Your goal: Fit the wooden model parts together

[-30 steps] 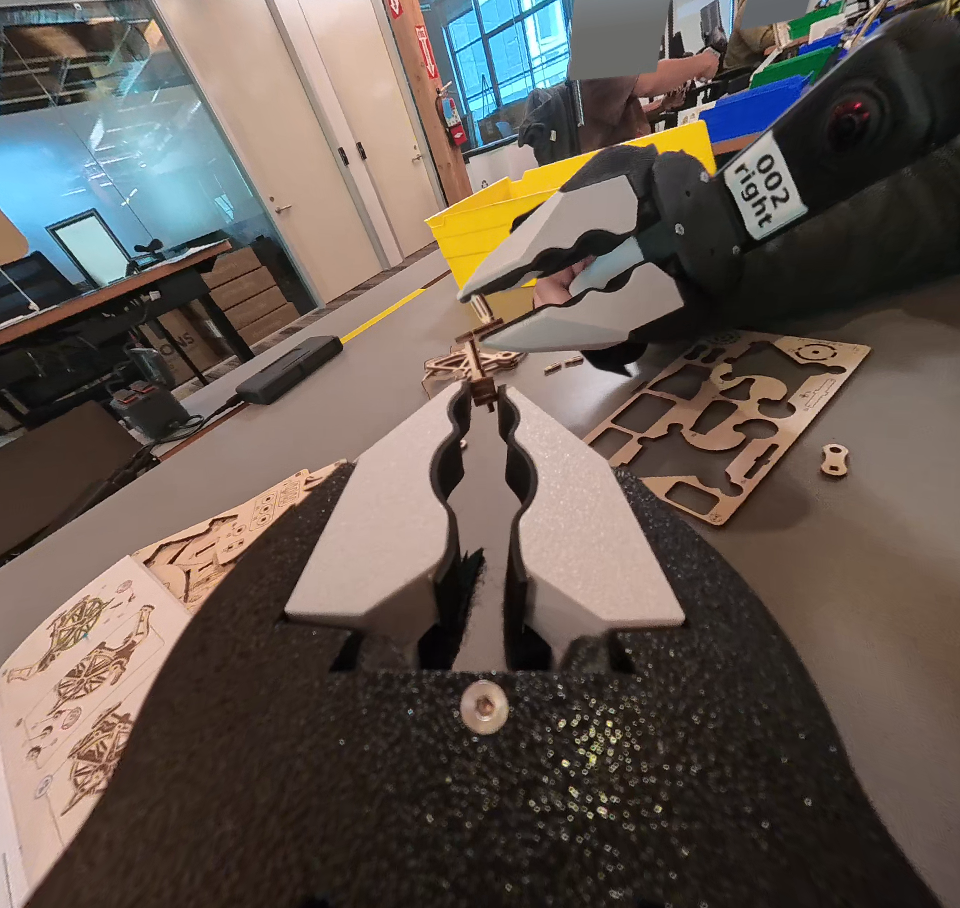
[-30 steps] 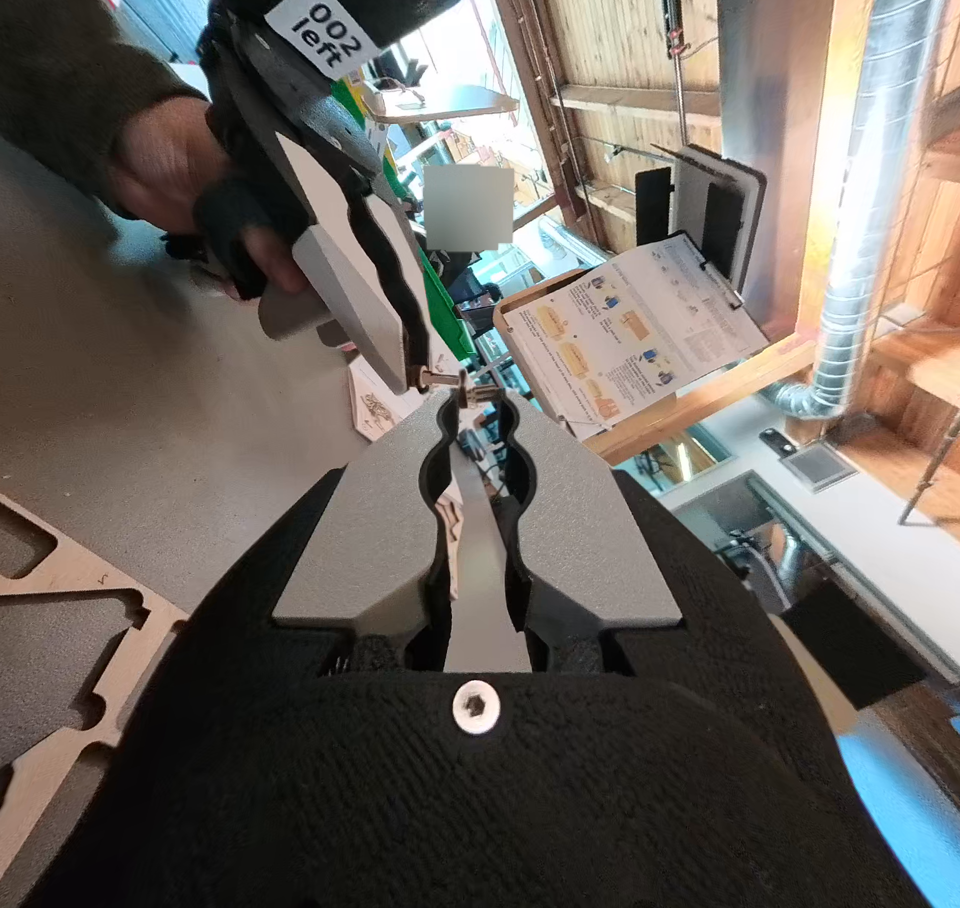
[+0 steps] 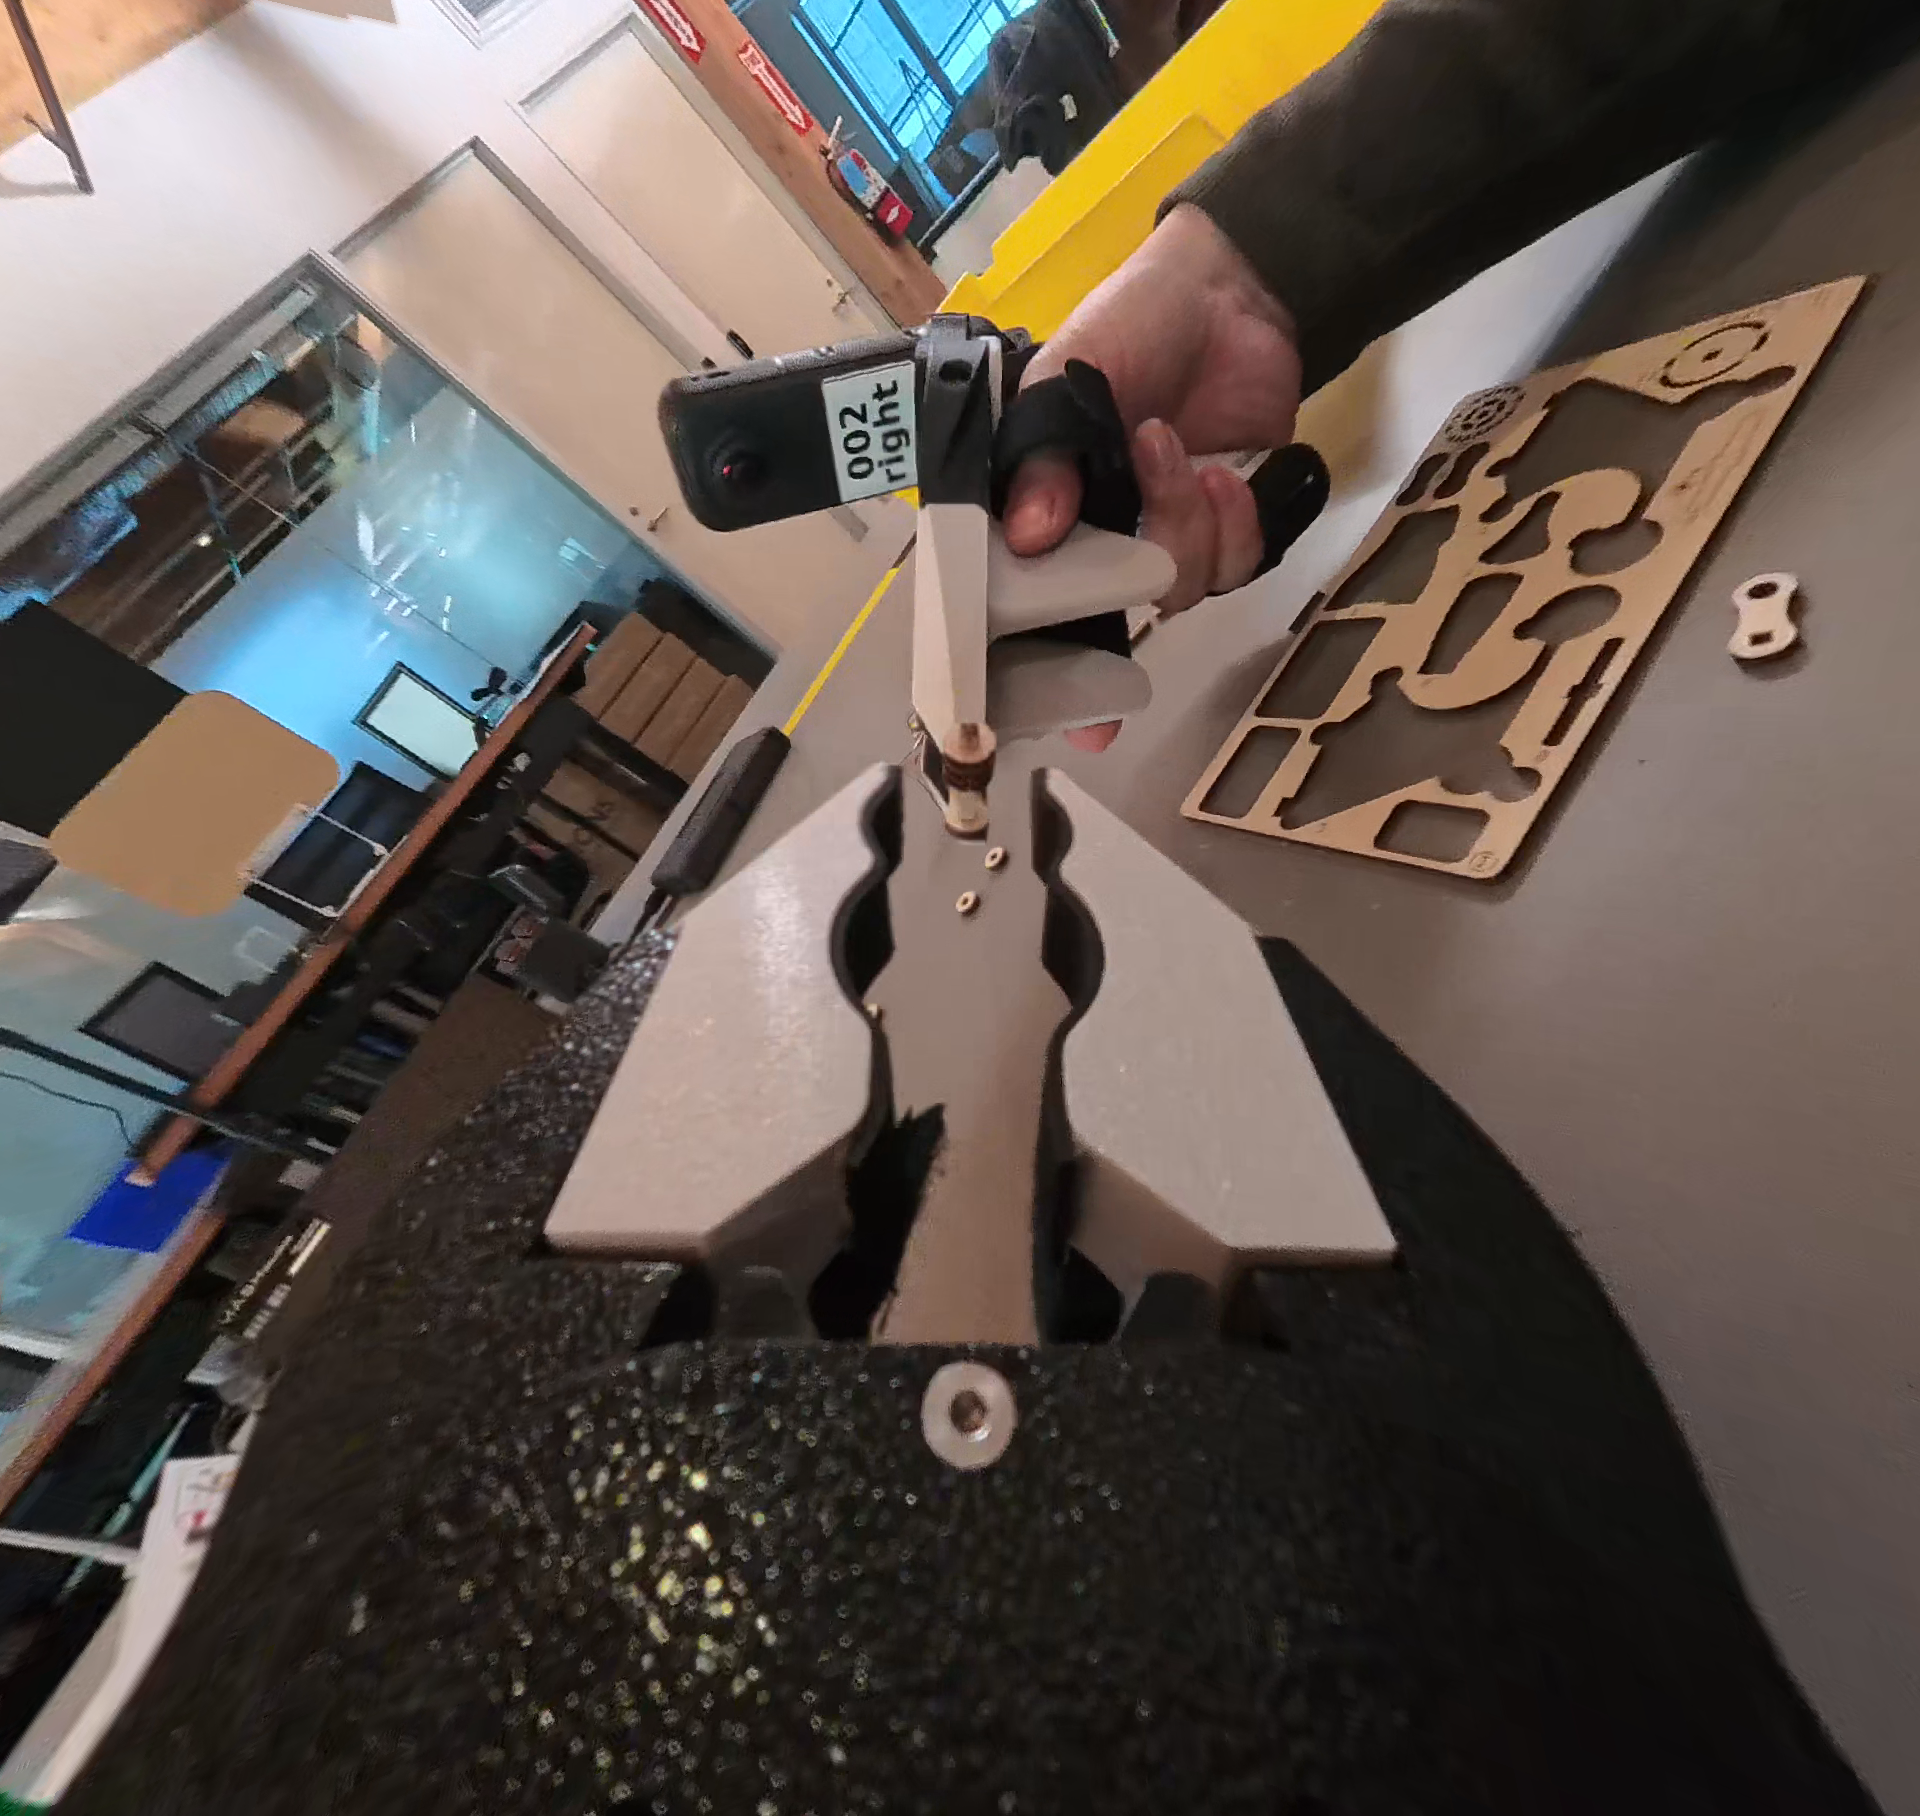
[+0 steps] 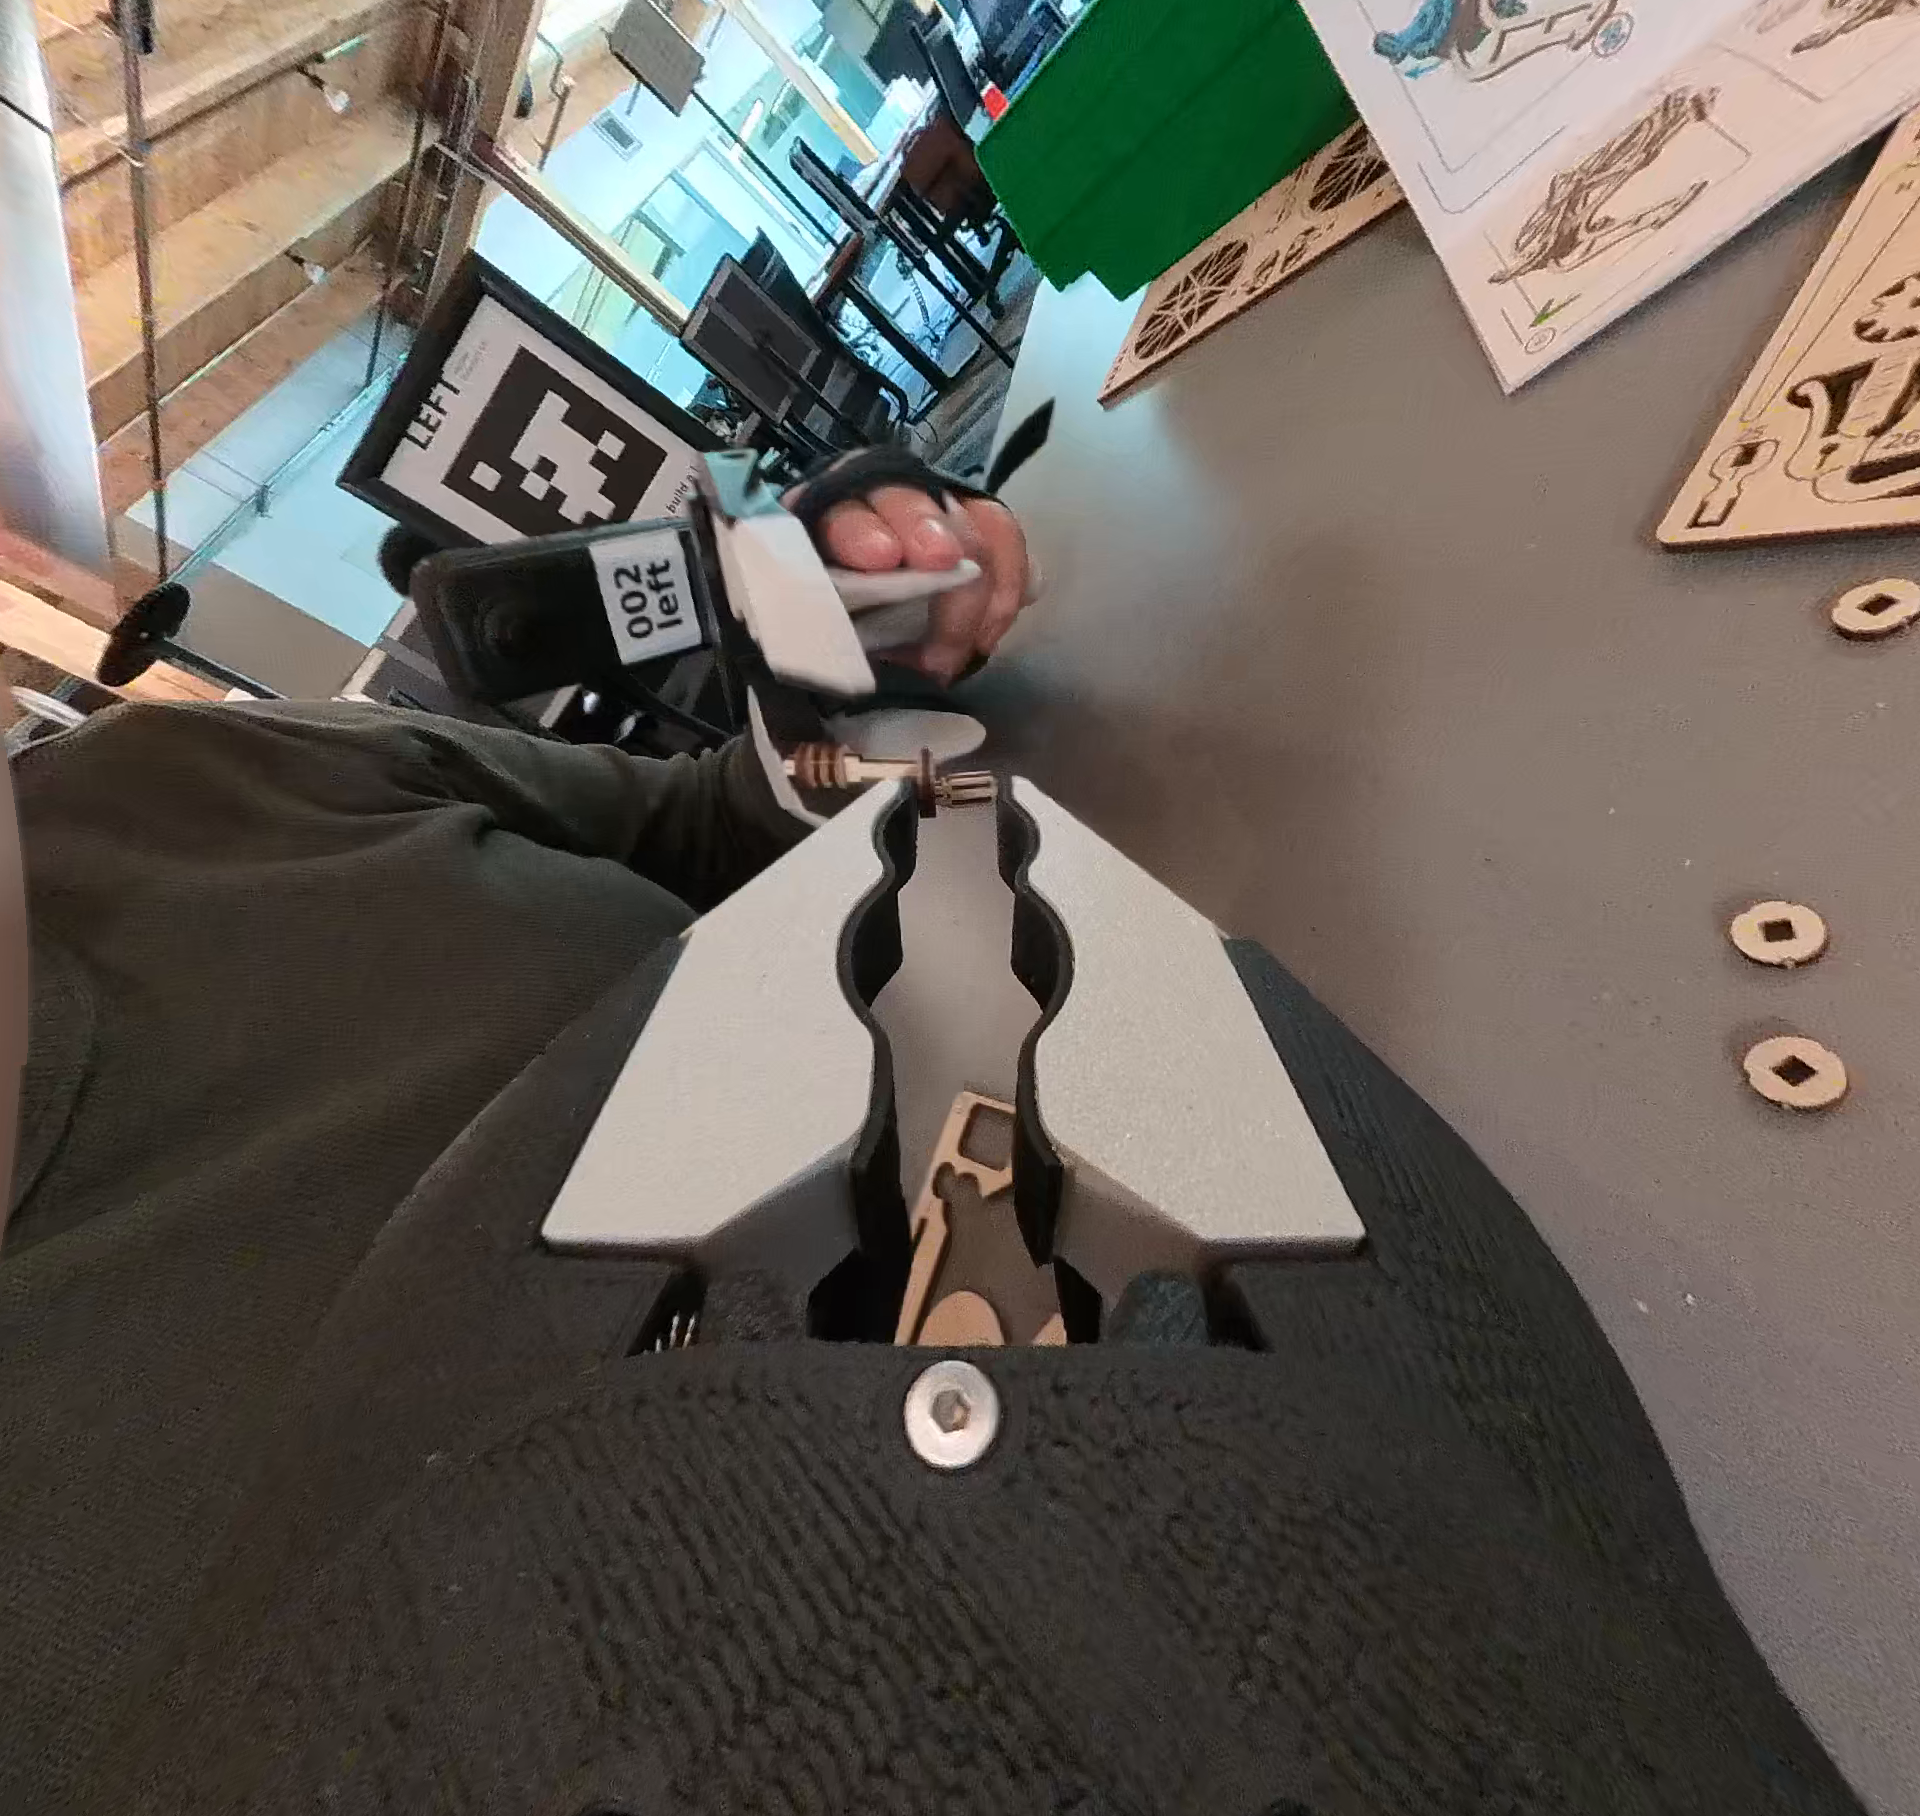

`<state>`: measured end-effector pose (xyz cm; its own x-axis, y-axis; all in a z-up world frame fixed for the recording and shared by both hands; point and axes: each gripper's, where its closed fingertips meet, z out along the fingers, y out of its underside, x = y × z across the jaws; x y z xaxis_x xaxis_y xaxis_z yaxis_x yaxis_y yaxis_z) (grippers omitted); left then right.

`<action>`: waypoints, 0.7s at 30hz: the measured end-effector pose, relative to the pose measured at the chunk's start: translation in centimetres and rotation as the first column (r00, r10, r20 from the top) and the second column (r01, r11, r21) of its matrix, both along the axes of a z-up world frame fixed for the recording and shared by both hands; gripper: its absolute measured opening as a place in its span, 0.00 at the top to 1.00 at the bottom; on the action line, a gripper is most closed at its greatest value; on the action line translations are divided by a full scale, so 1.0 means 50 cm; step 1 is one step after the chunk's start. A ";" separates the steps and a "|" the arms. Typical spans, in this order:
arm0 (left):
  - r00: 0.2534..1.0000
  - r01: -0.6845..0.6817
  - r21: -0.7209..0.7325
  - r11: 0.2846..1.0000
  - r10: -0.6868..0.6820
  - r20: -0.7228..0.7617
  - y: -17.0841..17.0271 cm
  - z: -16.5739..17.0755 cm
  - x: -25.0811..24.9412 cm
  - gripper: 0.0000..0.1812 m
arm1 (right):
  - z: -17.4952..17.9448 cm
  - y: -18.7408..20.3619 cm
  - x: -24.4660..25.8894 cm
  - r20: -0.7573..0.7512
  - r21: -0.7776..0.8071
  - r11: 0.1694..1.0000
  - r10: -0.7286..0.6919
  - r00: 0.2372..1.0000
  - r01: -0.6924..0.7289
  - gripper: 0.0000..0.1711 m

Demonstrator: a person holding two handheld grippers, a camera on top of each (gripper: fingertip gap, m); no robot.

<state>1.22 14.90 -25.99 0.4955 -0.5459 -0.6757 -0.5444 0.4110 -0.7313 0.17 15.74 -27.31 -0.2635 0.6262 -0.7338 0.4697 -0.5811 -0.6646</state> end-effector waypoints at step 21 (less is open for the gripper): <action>0.975 -0.150 -0.680 0.717 0.221 0.017 0.074 -0.149 -0.040 0.96 | -0.008 0.094 0.006 -0.233 0.700 0.674 -0.096 0.968 0.235 0.82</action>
<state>-0.77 18.60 -33.42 0.6751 -0.7287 -0.1151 -0.4739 -0.3087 -0.8247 0.45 20.47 -27.73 -0.1731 0.9849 0.0042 0.2585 0.0496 -0.9647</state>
